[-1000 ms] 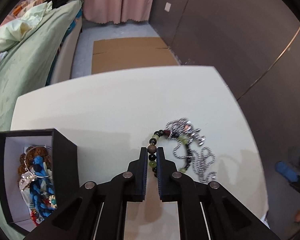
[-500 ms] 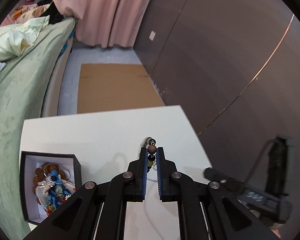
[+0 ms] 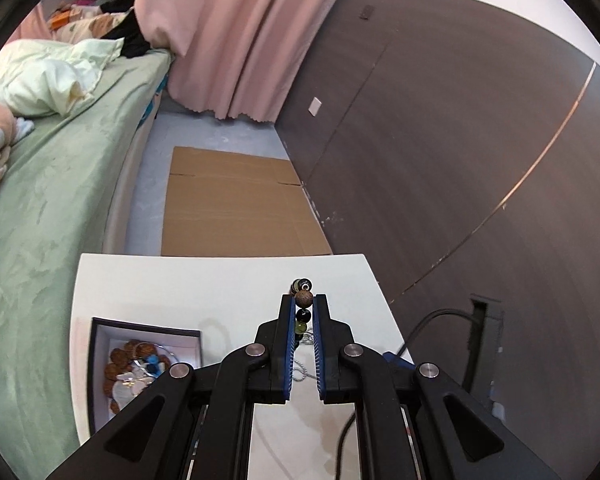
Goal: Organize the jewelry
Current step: 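Lift the bead bracelet with the left gripper toward the black box, then grasp the silver chain necklace with the right gripper while the left gripper releases the bracelet into the box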
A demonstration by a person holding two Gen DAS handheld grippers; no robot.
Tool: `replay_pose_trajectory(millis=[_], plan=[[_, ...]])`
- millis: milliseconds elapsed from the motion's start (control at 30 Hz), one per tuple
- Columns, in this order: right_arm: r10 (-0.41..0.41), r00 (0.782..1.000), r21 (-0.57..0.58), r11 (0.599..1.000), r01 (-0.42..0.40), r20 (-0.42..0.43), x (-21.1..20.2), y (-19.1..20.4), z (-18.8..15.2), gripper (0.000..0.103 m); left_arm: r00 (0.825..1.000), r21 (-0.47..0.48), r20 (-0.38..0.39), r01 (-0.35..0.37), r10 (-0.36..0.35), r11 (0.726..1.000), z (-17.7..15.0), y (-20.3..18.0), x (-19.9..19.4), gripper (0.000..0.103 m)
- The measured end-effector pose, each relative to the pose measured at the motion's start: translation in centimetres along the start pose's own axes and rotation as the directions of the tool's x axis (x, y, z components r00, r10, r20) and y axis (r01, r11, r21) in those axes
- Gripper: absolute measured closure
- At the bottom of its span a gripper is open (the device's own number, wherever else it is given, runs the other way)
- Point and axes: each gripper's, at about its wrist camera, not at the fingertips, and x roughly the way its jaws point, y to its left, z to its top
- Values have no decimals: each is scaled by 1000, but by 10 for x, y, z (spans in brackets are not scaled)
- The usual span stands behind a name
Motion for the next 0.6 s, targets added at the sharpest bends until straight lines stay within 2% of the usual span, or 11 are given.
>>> replay_pose_trajectory(millis=[333, 533, 600], plan=[[-115, 993, -198, 974, 113, 3, 27, 40, -1, 30, 1000, -82, 10, -13, 14, 997, 1, 46, -15, 95], [-141, 990, -205, 970, 133, -27, 42, 40, -4, 31, 1000, -111, 11, -24, 25, 994, -4, 65, -24, 95], [-153, 988, -213, 966, 144, -24, 48, 41, -3, 36, 999, -112, 13, -28, 29, 993, -5, 67, -26, 95]])
